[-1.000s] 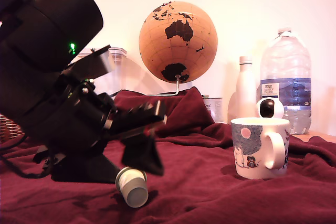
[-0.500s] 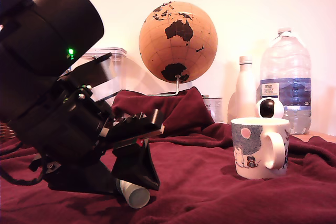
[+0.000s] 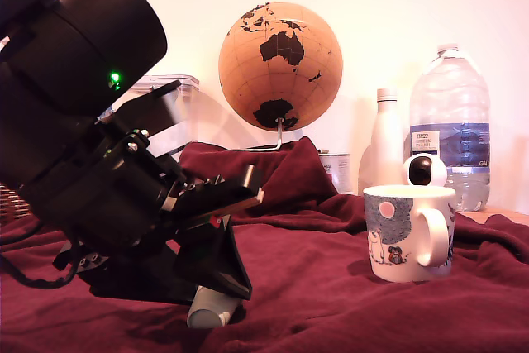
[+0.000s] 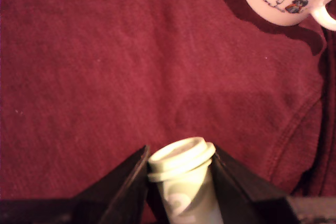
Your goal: Pick up the coffee capsules on the table and drop them inside the coffee cup
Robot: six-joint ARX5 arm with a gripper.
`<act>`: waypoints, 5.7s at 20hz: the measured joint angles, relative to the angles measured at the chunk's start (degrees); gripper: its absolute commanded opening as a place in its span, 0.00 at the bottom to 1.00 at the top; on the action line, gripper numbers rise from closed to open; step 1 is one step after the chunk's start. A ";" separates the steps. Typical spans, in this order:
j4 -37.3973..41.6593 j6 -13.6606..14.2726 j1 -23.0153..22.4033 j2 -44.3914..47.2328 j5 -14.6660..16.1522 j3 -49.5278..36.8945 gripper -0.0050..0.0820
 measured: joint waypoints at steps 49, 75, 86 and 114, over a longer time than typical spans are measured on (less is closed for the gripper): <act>22.23 34.56 0.00 -11.26 10.01 0.26 0.26; 7.02 34.53 0.00 13.42 18.51 31.30 0.27; -9.03 34.53 0.63 23.30 21.07 46.18 0.27; -10.49 34.58 1.11 25.18 21.11 47.65 0.80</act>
